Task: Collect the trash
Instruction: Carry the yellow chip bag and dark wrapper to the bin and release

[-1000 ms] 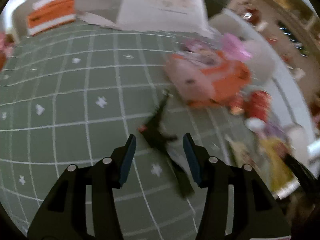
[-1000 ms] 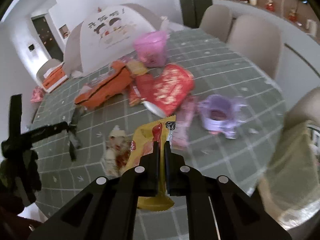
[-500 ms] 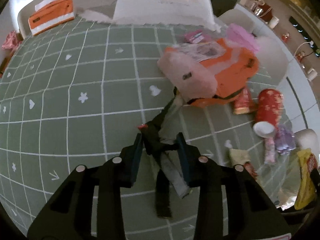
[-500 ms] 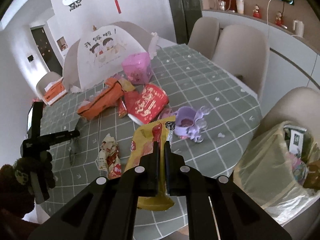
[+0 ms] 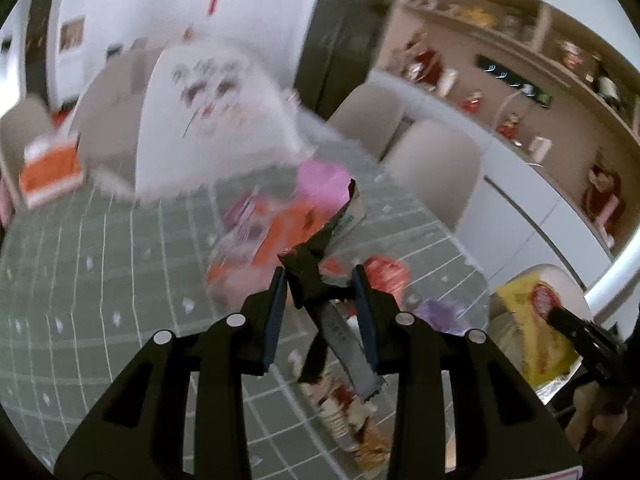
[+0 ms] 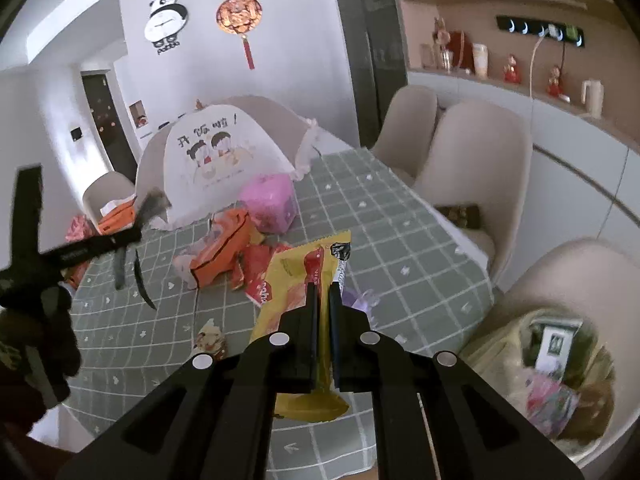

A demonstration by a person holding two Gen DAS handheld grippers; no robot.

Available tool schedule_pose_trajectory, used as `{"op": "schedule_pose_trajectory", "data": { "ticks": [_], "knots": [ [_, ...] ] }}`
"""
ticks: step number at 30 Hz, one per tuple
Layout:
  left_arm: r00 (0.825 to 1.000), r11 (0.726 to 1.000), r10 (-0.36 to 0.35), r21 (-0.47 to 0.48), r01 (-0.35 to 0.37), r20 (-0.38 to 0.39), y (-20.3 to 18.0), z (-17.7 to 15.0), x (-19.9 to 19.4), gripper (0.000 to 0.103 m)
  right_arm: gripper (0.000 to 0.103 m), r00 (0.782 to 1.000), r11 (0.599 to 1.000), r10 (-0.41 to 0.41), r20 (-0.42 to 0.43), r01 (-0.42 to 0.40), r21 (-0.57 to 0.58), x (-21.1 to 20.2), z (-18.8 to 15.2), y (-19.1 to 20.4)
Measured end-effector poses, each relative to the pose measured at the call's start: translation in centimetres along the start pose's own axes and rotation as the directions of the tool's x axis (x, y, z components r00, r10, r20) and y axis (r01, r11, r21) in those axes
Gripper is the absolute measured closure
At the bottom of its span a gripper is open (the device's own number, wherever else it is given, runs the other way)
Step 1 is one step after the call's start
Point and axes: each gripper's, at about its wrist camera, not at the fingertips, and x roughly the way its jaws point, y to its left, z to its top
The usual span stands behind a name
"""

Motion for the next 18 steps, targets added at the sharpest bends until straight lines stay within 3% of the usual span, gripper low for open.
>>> {"op": "schedule_pose_trajectory", "data": {
  "ticks": [8, 18],
  "knots": [
    [0.992, 0.990, -0.093, 0.111, 0.083, 0.081, -7.2, 1.8, -2.2, 0.071, 0.096, 0.997, 0.999, -0.035, 0.069, 0.037, -0.020, -3.4, 1.2, -3.2],
    [0.975, 0.957, -0.218, 0.202, 0.206, 0.039, -17.2, 0.6, -1.5, 0.071, 0.095, 0.978, 0.987, -0.160, 0.134, 0.154, 0.051, -9.6, -0.3, -10.1]
  ]
}}
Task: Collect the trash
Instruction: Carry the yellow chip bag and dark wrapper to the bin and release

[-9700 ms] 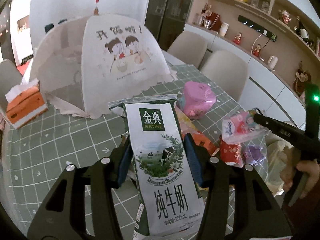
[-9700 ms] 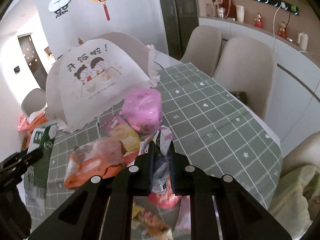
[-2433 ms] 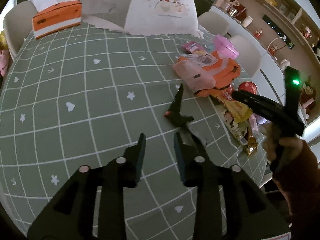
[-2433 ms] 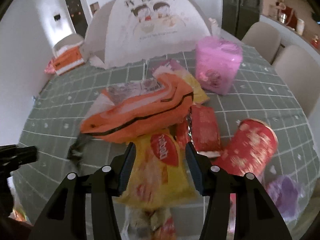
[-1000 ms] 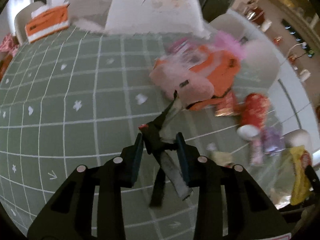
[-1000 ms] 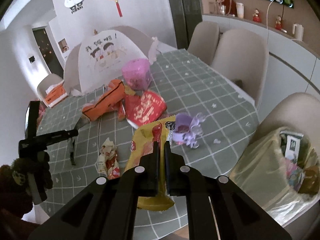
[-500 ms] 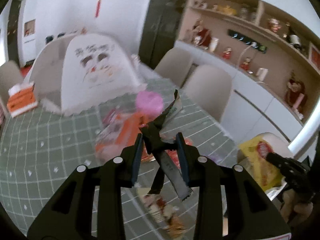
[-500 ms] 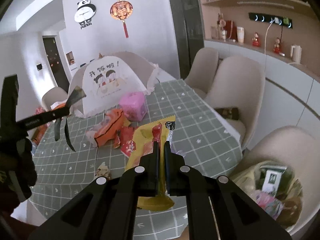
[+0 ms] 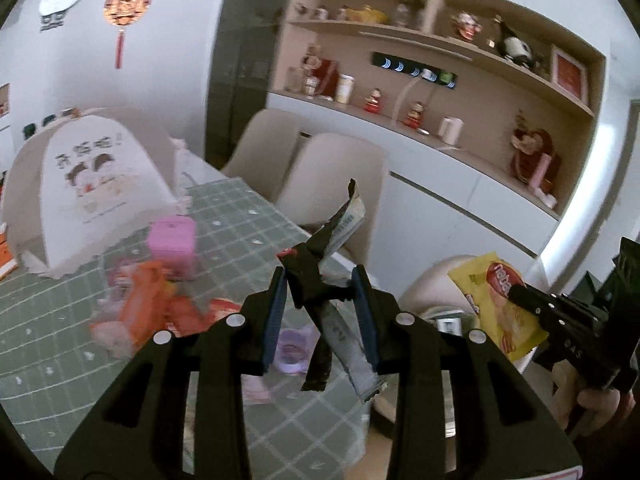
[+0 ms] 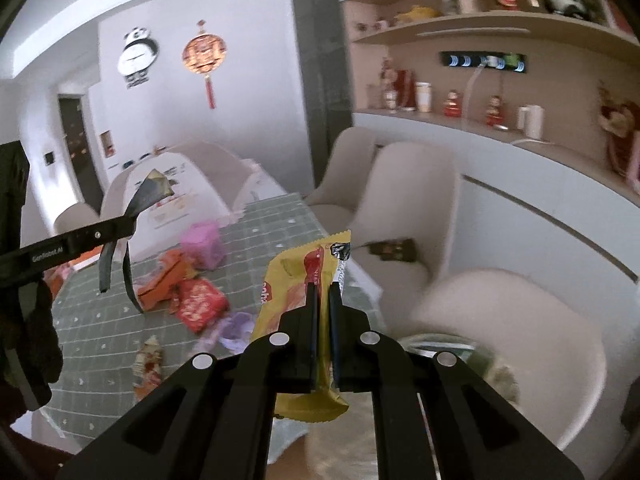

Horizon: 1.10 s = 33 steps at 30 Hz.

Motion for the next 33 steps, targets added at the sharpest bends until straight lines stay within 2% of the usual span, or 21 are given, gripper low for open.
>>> {"op": "schedule_pose_trajectory", "data": {
  "ticks": [7, 11, 19, 22, 23, 26, 27, 33],
  "knots": [
    [0.993, 0.995, -0.093, 0.017, 0.095, -0.066, -7.1, -1.3, 3.4, 0.071, 0.095, 0.996, 0.994, -0.085, -0.019, 0.086, 0.070, -2.7, -2.2, -6.5],
    [0.980, 0.988, -0.154, -0.021, 0.152, -0.126, -10.4, -2.9, 6.8, 0.071, 0.096, 0.990, 0.988, -0.129, -0.053, 0.133, 0.079, -3.7, -3.4, -10.5],
    [0.934, 0.961, -0.267, -0.142, 0.239, -0.239, -15.7, -5.7, 14.7, 0.071, 0.095, 0.976, 0.971, -0.180, -0.118, 0.196, 0.136, -4.4, -6.0, -16.7],
    [0.923, 0.956, -0.285, -0.144, 0.255, -0.259, -17.2, -6.5, 16.8, 0.069, 0.095, 0.973, 0.966, -0.184, -0.138, 0.205, 0.160, -3.9, -6.9, -18.4],
    [0.918, 0.954, -0.293, -0.147, 0.261, -0.267, -17.5, -6.7, 17.4, 0.069, 0.095, 0.973, 0.965, -0.181, -0.146, 0.204, 0.164, -3.5, -7.2, -18.8],
    [0.895, 0.941, -0.329, -0.179, 0.286, -0.302, -17.7, -7.4, 18.9, 0.060, 0.095, 0.973, 0.968, -0.167, -0.157, 0.192, 0.159, -2.5, -7.4, -19.2],
    [0.894, 0.941, -0.331, -0.184, 0.285, -0.304, -17.5, -7.5, 19.0, 0.056, 0.095, 0.974, 0.970, -0.160, -0.162, 0.185, 0.155, -2.1, -7.4, -19.2],
    [0.906, 0.945, -0.301, -0.218, 0.242, -0.299, -15.0, -8.0, 17.5, 0.053, 0.096, 0.980, 0.984, -0.090, -0.179, 0.115, 0.134, 1.1, -7.4, -18.0]
  ]
}}
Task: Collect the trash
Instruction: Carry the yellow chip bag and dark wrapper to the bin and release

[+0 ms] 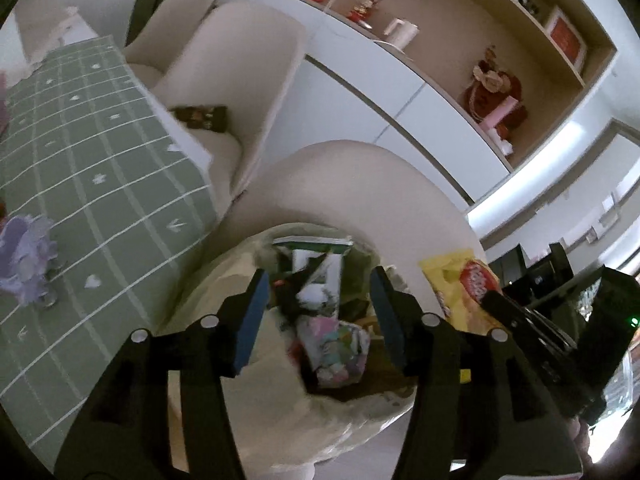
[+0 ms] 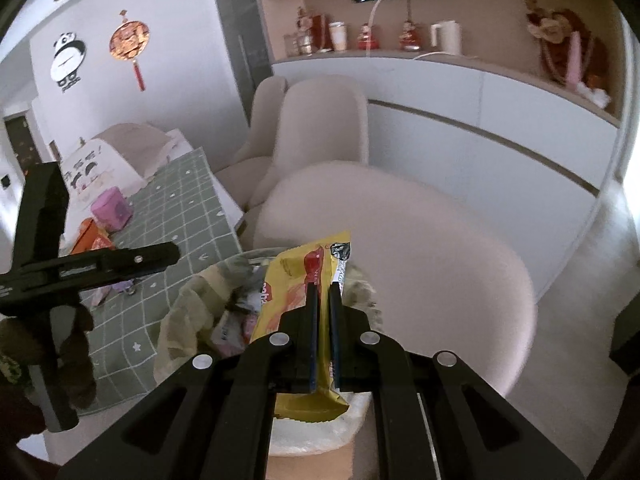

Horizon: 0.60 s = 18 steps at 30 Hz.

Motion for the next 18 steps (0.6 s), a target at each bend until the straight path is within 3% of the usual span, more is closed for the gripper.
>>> {"op": "schedule_pose_trajectory", "data": {
  "ticks": [5, 10, 18],
  "knots": [
    [0.997, 0.996, 0.076, -0.041, -0.075, 0.023, 2.6, -1.4, -3.4, 0.053, 0.095, 0.998, 0.998, 0.055, -0.028, -0.055, -0.021, 3.3, 0.3, 2.1],
    [0.983, 0.981, 0.182, -0.068, -0.181, 0.013, 5.6, -3.7, -6.4, 0.052, 0.096, 0.994, 0.996, 0.065, -0.082, -0.069, -0.048, 7.0, -0.4, 4.0],
    [0.940, 0.928, 0.338, -0.186, -0.323, 0.053, 12.0, -6.5, -11.8, 0.051, 0.092, 0.973, 0.991, 0.103, -0.208, -0.119, -0.068, 10.1, -2.5, 5.9]
  ]
}}
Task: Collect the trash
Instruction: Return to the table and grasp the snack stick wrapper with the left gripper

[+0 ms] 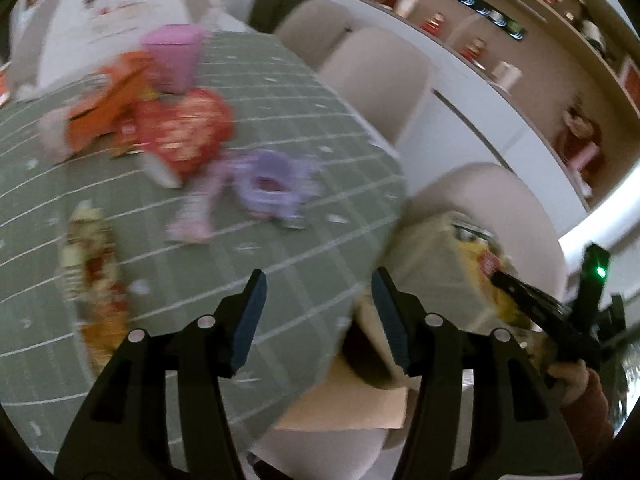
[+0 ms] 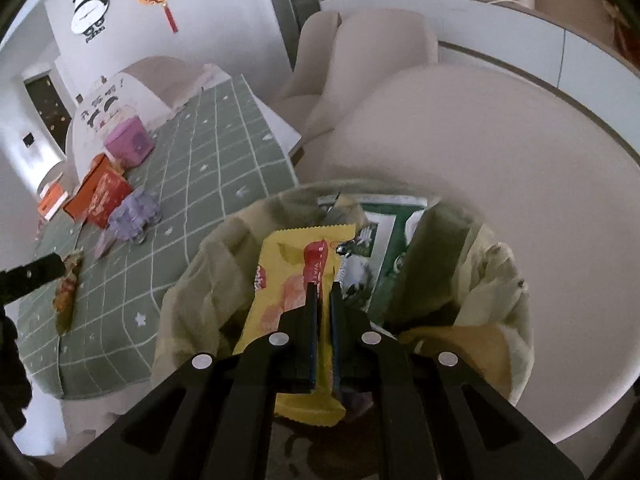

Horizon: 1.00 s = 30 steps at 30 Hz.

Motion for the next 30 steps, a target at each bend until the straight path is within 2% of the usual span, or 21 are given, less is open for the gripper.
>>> {"op": "schedule_pose_trajectory", "data": {
  "ticks": [2, 4, 6, 14, 19, 25, 30],
  "knots": [
    [1.000, 0.999, 0.023, -0.048, -0.023, 0.008, 2.1, -0.2, -0.7, 0.051, 0.084, 1.000, 1.000, -0.019, -0.003, 0.019, -0.013, -0.2, -0.3, 0.3],
    [0.999, 0.996, 0.049, -0.080, -0.047, 0.015, 3.9, -0.4, -1.4, 0.051, 0.070, 1.000, 1.000, -0.007, 0.000, 0.007, -0.007, -0.6, -0.4, 0.4],
    [0.997, 0.991, 0.077, -0.111, -0.074, 0.018, 5.5, -0.5, -2.0, 0.051, 0.067, 1.000, 1.000, -0.013, 0.007, 0.013, 0.013, -1.3, -0.6, 0.4],
    [0.980, 0.965, 0.195, -0.188, -0.183, 0.046, 11.5, -0.4, -5.2, 0.051, 0.067, 0.996, 0.999, -0.045, 0.078, 0.044, 0.019, -4.3, -0.4, 1.9],
    [0.976, 0.951, 0.215, -0.233, -0.201, 0.038, 14.3, -0.8, -6.0, 0.051, 0.067, 0.993, 1.000, -0.022, 0.117, 0.020, 0.014, -5.4, 0.6, 4.2],
    [0.975, 0.963, 0.222, -0.159, -0.219, -0.003, 14.7, -1.5, -4.0, 0.051, 0.067, 0.990, 1.000, 0.012, 0.138, -0.009, -0.021, -5.6, 1.3, 7.4],
    [0.976, 0.965, 0.214, -0.146, -0.217, -0.033, 14.6, -0.9, -1.2, 0.051, 0.067, 0.990, 0.999, 0.045, 0.134, -0.042, -0.022, -5.6, 1.2, 9.1]
  ]
}}
